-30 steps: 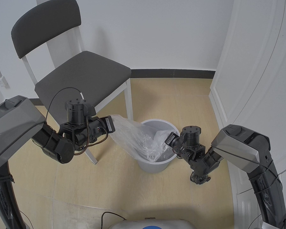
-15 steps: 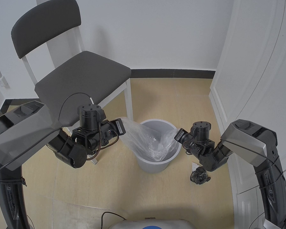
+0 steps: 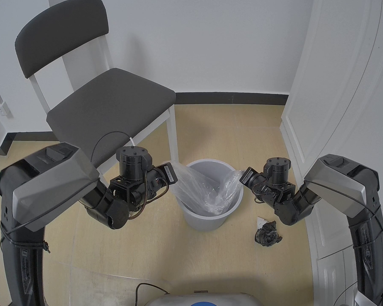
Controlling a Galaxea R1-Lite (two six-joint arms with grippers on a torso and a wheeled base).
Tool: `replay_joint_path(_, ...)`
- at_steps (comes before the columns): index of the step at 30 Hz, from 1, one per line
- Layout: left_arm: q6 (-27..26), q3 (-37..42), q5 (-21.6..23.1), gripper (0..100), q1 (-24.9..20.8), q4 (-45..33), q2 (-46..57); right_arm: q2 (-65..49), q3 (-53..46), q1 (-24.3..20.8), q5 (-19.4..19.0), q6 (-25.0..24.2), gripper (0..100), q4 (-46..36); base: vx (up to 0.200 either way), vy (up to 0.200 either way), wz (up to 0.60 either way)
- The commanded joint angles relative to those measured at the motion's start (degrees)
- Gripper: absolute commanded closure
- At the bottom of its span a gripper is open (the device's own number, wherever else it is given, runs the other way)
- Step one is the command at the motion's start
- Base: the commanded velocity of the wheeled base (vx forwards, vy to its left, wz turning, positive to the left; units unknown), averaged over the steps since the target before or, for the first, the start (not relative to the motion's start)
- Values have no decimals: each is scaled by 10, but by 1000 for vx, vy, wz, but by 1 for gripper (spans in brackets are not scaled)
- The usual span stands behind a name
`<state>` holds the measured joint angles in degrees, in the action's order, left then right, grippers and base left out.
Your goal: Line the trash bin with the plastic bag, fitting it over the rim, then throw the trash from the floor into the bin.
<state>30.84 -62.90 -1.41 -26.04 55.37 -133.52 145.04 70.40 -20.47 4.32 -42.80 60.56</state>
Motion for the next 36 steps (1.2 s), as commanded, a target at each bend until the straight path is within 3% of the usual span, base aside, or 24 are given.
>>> replay_joint_path(1, 1, -16, -16, 100, -7, 12, -35, -12, -8, 3, -3, 0, 100, 1, 0, 0, 0)
replay_joint_path(19, -2, -13, 3, 100, 21, 3, -34, -11, -15, 5, -3, 23, 100, -1, 0, 0, 0)
replay_joint_path(33, -8, -14, 14, 100, 41, -72, -5, -45, -43, 15, -4, 60, 100, -7, 0, 0, 0)
replay_joint_path(36, -9, -17, 14, 100, 50, -90, 5, -79, -47, 20, -6, 67, 100, -55, 0, 0, 0)
